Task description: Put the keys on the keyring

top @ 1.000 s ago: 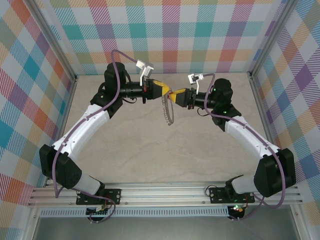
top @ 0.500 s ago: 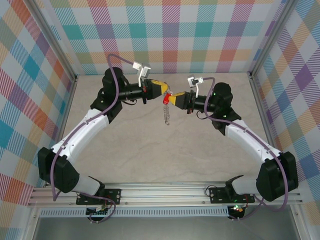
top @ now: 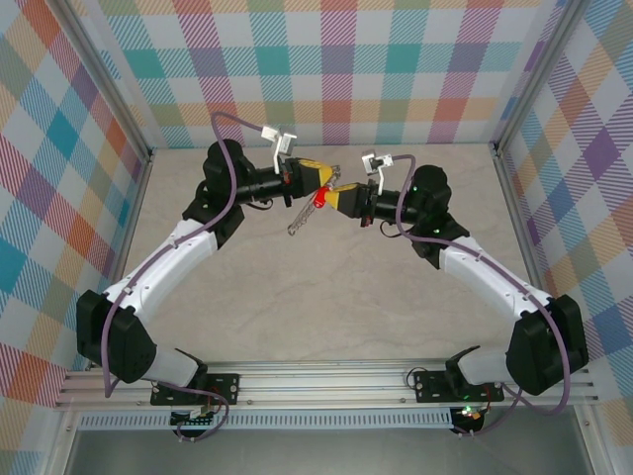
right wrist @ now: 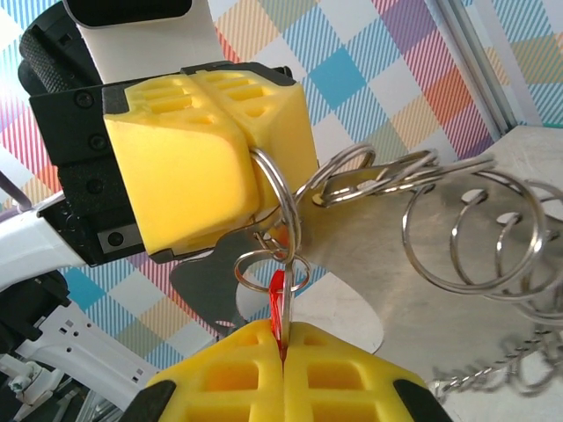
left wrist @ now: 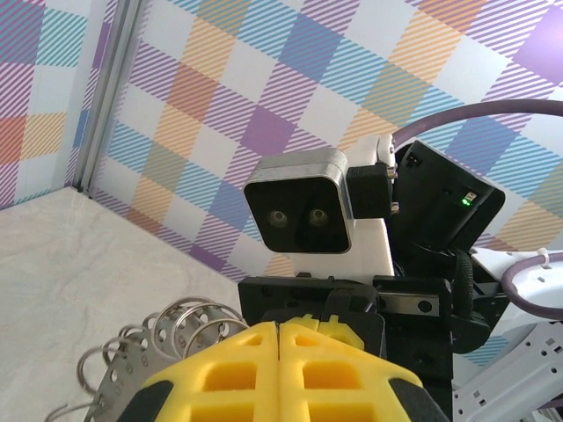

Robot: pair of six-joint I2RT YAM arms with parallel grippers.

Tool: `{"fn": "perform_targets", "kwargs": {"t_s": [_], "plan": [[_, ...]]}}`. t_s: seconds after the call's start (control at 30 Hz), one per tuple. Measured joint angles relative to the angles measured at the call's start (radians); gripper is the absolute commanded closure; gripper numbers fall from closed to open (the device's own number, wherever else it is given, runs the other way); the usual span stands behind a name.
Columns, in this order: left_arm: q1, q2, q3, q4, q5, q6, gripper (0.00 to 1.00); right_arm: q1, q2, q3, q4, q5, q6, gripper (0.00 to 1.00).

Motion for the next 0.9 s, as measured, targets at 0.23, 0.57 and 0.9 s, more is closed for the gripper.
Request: {"fn": "perform_targets", "kwargs": {"t_s": [0.23, 0.57, 0.9], "plan": [[-0.008, -0.002, -0.034, 0.076, -0.02, -0.031, 1.0, 0.007, -0.075, -0.036, -0.128, 0.066, -0.039, 0.57], [-0.011, -0.001, -0.117, 0.275, -0.031, -0.14, 1.0, -0.013, -0.371, -0.111, -0.253, 0.233, -0.048, 0.55], [-0.011, 0.0, -0.128, 0.447, -0.022, -0.248, 1.0, -0.013, -0.263, -0.103, -0.146, 0.296, 0.048, 0.6]]}}
